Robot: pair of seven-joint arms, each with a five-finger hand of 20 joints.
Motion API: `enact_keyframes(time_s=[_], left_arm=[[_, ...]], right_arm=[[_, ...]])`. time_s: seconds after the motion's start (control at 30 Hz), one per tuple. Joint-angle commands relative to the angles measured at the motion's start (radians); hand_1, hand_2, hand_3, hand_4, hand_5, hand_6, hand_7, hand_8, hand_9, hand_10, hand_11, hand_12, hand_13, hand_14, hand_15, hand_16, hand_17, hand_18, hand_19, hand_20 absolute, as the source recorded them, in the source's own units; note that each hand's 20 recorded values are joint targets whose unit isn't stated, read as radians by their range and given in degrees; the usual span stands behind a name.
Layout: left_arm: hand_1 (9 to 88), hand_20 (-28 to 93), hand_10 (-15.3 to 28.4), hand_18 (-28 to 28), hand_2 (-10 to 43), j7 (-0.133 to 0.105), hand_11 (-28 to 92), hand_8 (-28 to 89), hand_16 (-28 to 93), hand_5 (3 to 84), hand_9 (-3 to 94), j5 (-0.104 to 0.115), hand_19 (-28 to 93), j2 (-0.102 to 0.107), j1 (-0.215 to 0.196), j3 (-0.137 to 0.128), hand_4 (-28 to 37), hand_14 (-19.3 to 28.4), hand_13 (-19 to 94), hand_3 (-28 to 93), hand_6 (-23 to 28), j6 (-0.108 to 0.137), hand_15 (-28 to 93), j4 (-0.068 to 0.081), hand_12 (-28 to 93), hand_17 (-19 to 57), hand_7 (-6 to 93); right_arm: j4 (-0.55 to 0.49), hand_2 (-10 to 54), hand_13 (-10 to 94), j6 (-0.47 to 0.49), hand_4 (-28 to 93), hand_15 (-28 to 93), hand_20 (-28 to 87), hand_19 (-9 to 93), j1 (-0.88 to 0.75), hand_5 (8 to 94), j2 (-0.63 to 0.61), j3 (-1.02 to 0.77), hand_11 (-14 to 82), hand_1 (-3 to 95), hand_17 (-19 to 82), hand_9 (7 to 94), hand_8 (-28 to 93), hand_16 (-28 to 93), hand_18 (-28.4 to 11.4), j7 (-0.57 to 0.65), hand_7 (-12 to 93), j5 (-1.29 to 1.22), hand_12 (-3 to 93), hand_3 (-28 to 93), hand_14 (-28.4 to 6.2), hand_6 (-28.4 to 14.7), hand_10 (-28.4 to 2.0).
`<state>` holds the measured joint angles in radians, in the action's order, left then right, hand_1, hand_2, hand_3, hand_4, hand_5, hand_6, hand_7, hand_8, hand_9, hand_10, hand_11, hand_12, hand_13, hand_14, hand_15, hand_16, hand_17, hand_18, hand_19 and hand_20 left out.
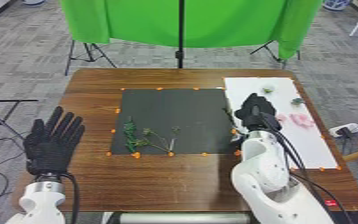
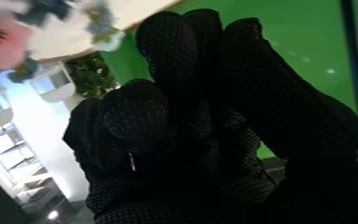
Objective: Arrange flowers
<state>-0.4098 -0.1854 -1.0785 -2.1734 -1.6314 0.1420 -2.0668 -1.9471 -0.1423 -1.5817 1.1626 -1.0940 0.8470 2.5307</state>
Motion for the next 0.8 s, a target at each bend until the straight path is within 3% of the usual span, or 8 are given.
enact_keyframes(time_s=[0.03,0.13,0.17,0.27,0.37,0.53,0.67,0.8], left_arm=[[24.0,8,15.6,12.1,11.5,0.013,10,-9,-3,35.1,28.0,0.000,24,-0.005,-0.004,0.013,-28.3,15.6,19,76,9.1,0.000,18,0.004,8,-8.9,6.5],[24.0,8,15.6,12.1,11.7,0.014,10,-9,-3,35.1,28.0,-0.002,24,-0.002,-0.006,0.009,-28.3,15.6,19,76,9.1,0.006,18,0.003,8,-8.9,6.5],[24.0,8,15.7,12.1,11.7,0.013,10,-9,-3,35.2,28.0,-0.002,24,-0.002,-0.004,0.009,-28.3,15.6,19,76,9.1,0.008,18,0.004,8,-8.9,6.5],[24.0,8,15.7,12.1,11.8,0.012,10,-9,-3,34.8,28.0,0.008,24,-0.003,0.003,0.017,-28.3,15.7,19,76,9.2,0.031,18,0.001,8,-8.9,6.3],[24.1,8,15.8,12.1,11.7,0.018,10,-9,-3,30.5,27.5,0.006,24,-0.001,0.003,0.019,-28.3,15.7,19,76,9.0,0.032,17,0.002,8,-8.8,6.7],[24.1,8,15.9,12.2,11.6,0.018,10,-9,-3,28.9,27.1,-0.007,24,-0.001,0.002,0.018,-28.3,15.7,18,76,8.9,0.035,18,0.003,8,-8.8,7.5],[24.1,8,16.0,12.2,11.6,0.022,10,-10,-3,29.2,26.8,-0.006,25,-0.004,0.001,0.021,-28.3,15.7,18,76,9.1,0.036,18,0.005,8,-8.9,7.8],[24.1,8,16.0,12.2,11.7,0.027,11,-10,-3,31.0,26.8,-0.008,25,-0.006,0.003,0.021,-28.3,15.7,18,76,9.2,0.024,18,0.008,8,-8.9,7.5]], right_arm=[[0.052,-9.5,71,0.061,-19,70,66,93,-0.027,77.5,0.030,0.001,27.7,51.9,41,82.3,18,36,-28.4,-0.006,42,0.106,45.3,81,-13.6,-2.3,-14.1],[0.062,-9.5,61,0.182,-24,78,68,93,-0.018,60.0,0.030,-0.009,49.9,44.0,41,64.1,5,27,-28.4,-0.007,57,0.074,32.9,80,-17.6,-6.5,-21.0],[0.075,-9.5,57,0.191,-26,81,69,93,-0.015,53.4,0.025,-0.004,56.0,37.6,39,55.6,-16,25,-28.4,-0.011,57,0.082,28.6,81,-19.6,-10.9,-24.6],[0.125,-9.5,50,0.192,-28,82,69,93,-0.002,47.8,0.018,0.011,57.2,32.7,38,46.3,-21,23,-28.4,-0.025,47,0.111,25.9,81,-22.3,-15.4,-28.1],[0.167,-9.5,48,0.217,-28,83,70,93,0.013,48.4,0.025,0.018,56.1,31.1,38,43.7,-15,22,-28.4,-0.016,36,0.112,25.1,79,-23.2,-17.3,-28.4],[0.199,-9.5,46,0.181,-28,83,70,93,0.021,47.0,0.031,0.016,55.7,29.7,38,41.5,-13,22,-28.4,-0.015,33,0.150,25.8,76,-24.0,-18.7,-28.4],[0.239,-9.5,46,0.196,-28,84,71,93,0.042,38.9,0.042,0.021,56.9,31.6,39,39.7,-22,20,-28.4,-0.005,50,0.156,26.1,77,-23.8,-18.5,-28.4],[0.308,-9.5,47,0.250,-28,84,72,93,0.082,40.7,0.048,0.046,56.6,38.4,40,40.9,-26,20,-28.4,-0.015,58,0.144,24.5,81,-22.3,-16.2,-28.4]])
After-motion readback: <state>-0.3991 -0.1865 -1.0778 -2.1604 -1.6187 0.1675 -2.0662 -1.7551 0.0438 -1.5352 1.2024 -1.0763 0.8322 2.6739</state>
